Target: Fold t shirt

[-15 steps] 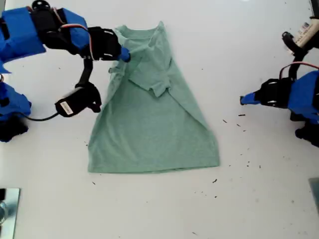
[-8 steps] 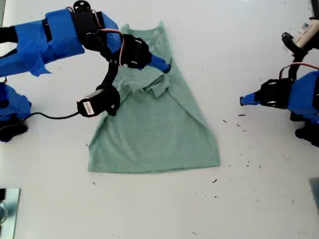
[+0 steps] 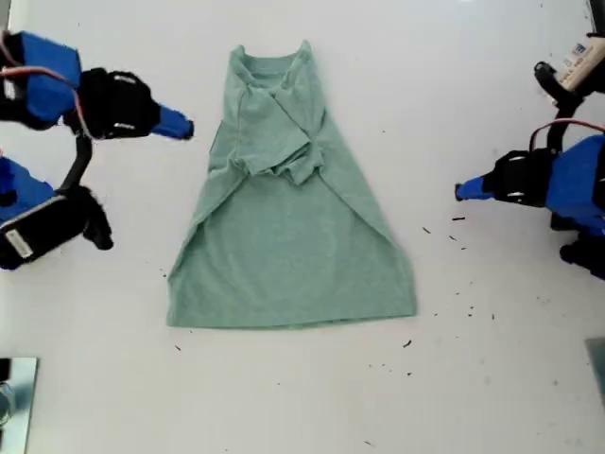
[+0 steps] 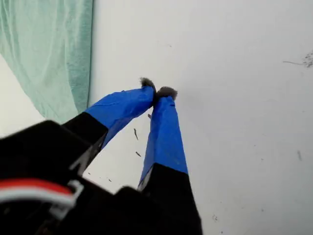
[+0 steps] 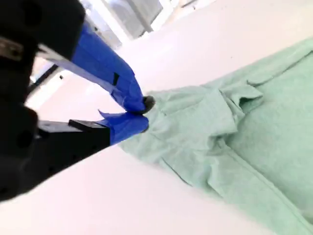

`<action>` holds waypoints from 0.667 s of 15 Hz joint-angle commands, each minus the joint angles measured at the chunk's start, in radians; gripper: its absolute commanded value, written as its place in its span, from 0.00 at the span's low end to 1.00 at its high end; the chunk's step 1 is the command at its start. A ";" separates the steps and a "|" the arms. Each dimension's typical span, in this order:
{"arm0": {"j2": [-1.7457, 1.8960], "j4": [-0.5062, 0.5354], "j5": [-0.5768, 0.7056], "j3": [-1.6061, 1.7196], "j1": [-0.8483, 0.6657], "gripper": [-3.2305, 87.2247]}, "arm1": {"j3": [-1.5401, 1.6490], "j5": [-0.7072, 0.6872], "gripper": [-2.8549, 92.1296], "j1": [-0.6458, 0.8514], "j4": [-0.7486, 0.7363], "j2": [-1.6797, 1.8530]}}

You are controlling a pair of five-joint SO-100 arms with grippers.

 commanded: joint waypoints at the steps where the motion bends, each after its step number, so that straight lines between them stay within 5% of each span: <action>1: 0.374 -0.158 -0.202 0.454 0.138 0.03 | 0.060 -0.057 0.06 0.008 -0.026 0.002; 6: 0.577 -0.098 -0.278 0.707 0.181 0.03 | -0.264 -0.089 0.06 -0.110 0.006 -0.193; 10: 0.548 -0.155 -0.273 0.755 0.183 0.03 | -1.374 -0.219 0.06 -0.239 0.394 -1.155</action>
